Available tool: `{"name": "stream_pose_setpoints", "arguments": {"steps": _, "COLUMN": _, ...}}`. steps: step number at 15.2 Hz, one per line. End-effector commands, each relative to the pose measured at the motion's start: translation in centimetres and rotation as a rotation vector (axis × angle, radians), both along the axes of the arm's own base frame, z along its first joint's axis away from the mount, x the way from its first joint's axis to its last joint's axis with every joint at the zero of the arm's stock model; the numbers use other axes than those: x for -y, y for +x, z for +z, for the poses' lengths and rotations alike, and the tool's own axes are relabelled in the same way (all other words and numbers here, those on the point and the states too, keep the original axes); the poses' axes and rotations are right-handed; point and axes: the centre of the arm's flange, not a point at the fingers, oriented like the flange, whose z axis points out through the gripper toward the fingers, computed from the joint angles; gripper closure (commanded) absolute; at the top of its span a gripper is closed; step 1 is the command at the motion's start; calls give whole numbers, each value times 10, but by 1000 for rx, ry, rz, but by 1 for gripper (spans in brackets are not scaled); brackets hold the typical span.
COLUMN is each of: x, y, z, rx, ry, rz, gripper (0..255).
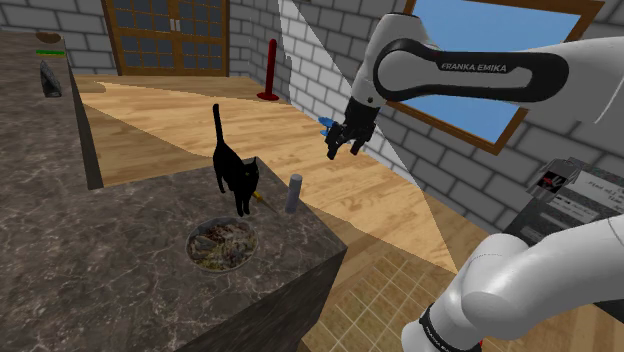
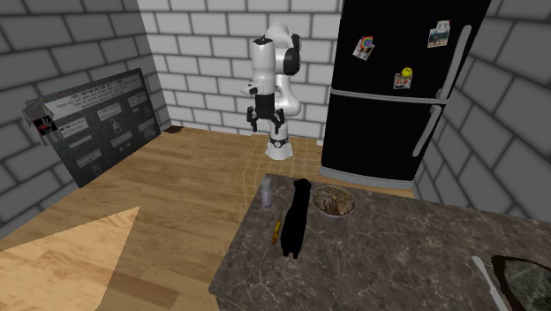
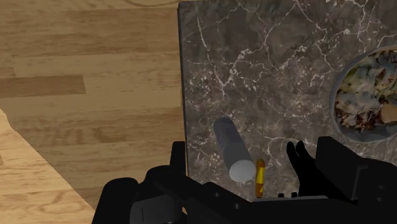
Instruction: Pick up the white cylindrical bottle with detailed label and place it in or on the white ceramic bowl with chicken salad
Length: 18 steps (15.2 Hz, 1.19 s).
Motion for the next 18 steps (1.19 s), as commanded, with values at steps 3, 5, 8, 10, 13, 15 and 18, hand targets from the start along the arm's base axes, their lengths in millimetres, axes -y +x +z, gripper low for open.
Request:
{"name": "stream_pose_setpoints", "arguments": {"steps": 3, "x": -4, "y": 40, "z": -38, "rx": -22, "ry": 1, "rz": 13, "gripper": 0}}
{"name": "stream_pose_setpoints", "arguments": {"steps": 5, "x": -7, "y": 59, "z": -57, "rx": -34, "ry": 2, "rz": 19, "gripper": 0}}
{"name": "stream_pose_setpoints", "arguments": {"steps": 8, "x": -11, "y": 89, "z": -85, "rx": -51, "ry": 3, "rz": 28, "gripper": 0}}
{"name": "stream_pose_setpoints", "arguments": {"steps": 10, "x": -14, "y": 108, "z": -105, "rx": -62, "ry": 4, "rz": 34, "gripper": 0}}
{"name": "stream_pose_setpoints", "arguments": {"steps": 13, "x": -19, "y": 136, "z": -135, "rx": -80, "ry": 5, "rz": 44, "gripper": 0}}
{"name": "stream_pose_setpoints", "arguments": {"steps": 15, "x": -21, "y": 145, "z": -149, "rx": -85, "ry": 5, "rz": 47, "gripper": 0}}
{"name": "stream_pose_setpoints", "arguments": {"steps": 18, "x": -22, "y": 146, "z": -165, "rx": -85, "ry": 5, "rz": 47, "gripper": 0}}
